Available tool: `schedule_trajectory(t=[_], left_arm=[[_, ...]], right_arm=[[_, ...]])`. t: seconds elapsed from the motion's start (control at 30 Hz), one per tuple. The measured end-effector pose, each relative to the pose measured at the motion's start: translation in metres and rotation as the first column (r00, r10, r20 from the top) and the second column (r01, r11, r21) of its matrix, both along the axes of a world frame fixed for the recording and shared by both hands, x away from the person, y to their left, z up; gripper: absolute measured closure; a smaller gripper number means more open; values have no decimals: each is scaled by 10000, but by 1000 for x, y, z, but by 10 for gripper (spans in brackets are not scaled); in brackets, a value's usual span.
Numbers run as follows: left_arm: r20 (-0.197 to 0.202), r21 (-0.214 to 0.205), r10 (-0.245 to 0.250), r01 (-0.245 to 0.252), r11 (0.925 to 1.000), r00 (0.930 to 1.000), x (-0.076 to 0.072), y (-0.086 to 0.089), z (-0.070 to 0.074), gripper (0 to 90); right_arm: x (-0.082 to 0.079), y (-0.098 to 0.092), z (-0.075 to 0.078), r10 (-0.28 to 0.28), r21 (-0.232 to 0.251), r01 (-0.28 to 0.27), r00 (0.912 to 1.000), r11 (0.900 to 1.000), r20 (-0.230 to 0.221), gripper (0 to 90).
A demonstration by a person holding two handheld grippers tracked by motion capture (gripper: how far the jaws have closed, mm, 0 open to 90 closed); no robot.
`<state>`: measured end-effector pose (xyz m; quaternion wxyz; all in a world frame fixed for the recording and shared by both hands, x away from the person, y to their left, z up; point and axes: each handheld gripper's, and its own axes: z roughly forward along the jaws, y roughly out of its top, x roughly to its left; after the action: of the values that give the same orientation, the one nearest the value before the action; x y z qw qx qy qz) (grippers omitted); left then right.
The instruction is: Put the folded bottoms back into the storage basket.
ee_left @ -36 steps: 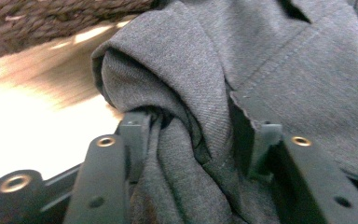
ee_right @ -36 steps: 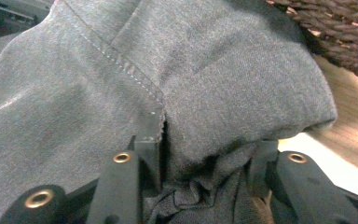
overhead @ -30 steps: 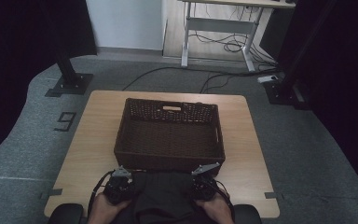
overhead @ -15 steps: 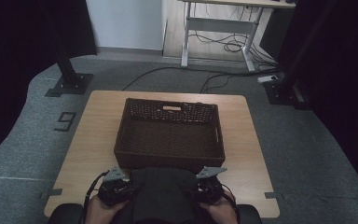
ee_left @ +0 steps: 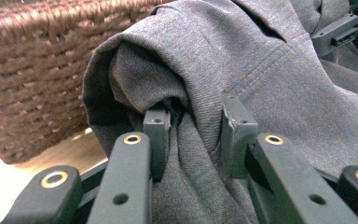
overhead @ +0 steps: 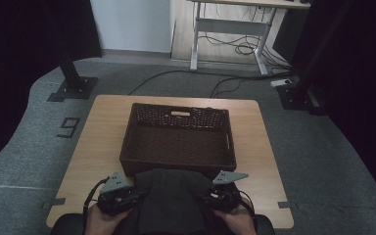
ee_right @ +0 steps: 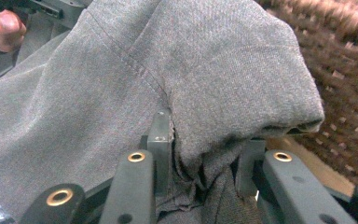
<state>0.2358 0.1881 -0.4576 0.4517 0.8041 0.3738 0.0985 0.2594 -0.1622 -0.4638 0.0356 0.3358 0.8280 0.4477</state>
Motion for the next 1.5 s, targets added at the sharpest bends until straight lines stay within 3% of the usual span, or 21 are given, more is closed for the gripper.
schedule_trajectory(t=[0.8, 1.5], left_arm=[[1253, -85, -66, 77, 9999, 9921, 6, 1, 54, 680], [1662, -287, -308, 360, 9989, 9856, 27, 2, 97, 680]], right_arm=[[9, -3, 51, 110, 482, -161, 9945, 9987, 1043, 667], [27, -8, 89, -39, 850, -87, 9892, 9963, 1467, 667]])
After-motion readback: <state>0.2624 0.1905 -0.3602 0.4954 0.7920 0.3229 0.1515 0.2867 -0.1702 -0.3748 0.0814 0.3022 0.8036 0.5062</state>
